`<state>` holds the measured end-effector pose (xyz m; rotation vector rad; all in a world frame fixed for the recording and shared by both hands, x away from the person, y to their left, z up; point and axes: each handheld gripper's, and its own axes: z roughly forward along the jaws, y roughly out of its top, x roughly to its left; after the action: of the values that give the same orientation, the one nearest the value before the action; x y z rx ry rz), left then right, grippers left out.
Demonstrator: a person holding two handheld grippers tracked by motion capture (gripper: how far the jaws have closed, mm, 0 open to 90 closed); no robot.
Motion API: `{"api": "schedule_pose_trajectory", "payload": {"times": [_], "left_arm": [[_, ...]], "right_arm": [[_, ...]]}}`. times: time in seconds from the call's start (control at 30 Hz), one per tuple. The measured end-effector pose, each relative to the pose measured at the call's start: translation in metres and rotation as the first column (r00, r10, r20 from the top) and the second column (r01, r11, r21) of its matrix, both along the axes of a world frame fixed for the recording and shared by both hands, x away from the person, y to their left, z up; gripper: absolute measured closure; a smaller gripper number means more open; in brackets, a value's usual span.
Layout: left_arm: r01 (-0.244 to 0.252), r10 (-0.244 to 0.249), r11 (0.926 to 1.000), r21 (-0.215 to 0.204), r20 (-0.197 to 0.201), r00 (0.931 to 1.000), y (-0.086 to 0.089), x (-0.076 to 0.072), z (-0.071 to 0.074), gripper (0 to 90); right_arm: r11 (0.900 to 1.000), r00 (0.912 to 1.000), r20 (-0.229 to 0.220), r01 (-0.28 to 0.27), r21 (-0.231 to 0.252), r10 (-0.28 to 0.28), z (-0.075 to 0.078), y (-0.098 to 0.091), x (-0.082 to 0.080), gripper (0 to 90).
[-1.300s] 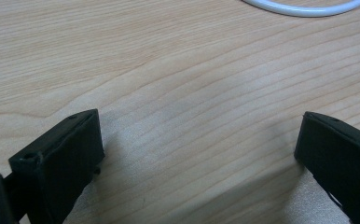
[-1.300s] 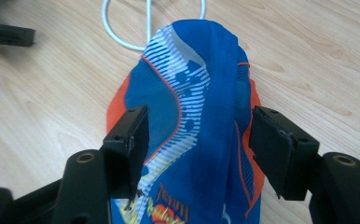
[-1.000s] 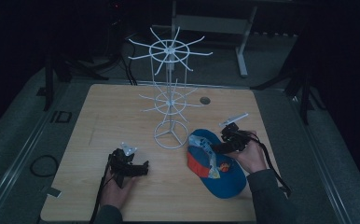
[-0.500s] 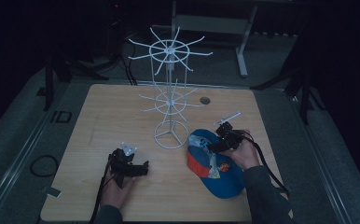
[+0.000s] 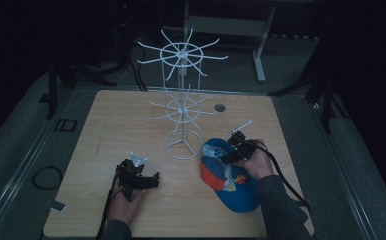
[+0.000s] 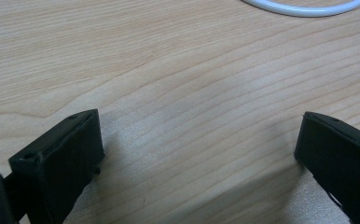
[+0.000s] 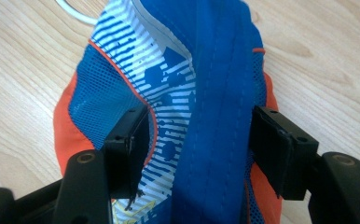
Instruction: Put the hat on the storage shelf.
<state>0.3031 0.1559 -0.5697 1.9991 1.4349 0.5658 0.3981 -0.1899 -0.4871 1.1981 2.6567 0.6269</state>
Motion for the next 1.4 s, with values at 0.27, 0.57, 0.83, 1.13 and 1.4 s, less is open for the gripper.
{"api": "schedule_pose_trajectory", "payload": {"times": [0.27, 0.57, 0.83, 1.13, 1.4], "left_arm": [[0.0, 0.0, 1.0, 0.001, 0.0, 1.0, 0.0, 0.0, 0.0, 1.4], [-0.001, 0.001, 1.0, 0.0, 0.0, 1.0, 0.0, 0.0, 0.0, 1.4], [-0.001, 0.001, 1.0, 0.0, 0.0, 1.0, 0.0, 0.0, 0.0, 1.4], [-0.001, 0.001, 1.0, 0.0, 0.0, 1.0, 0.0, 0.0, 0.0, 1.4], [-0.002, 0.002, 1.0, 0.001, -0.001, 1.0, 0.0, 0.0, 0.0, 1.4]], "right_arm": [[0.9996, 0.9994, -0.034, -0.004, -0.027, 0.003, -0.012, 0.003, 0.005, 39.1], [0.9992, 0.9965, -0.083, 0.009, -0.039, -0.012, -0.022, 0.006, 0.01, 48.8], [0.9991, 0.9941, -0.106, 0.019, -0.038, -0.023, -0.027, 0.005, 0.013, 69.4], [0.9996, 0.997, -0.071, 0.028, -0.006, -0.028, -0.023, -0.001, 0.012, 87.5], [0.9997, 0.9987, -0.046, 0.023, 0.012, -0.022, -0.014, -0.004, 0.007, 87.7]]}}
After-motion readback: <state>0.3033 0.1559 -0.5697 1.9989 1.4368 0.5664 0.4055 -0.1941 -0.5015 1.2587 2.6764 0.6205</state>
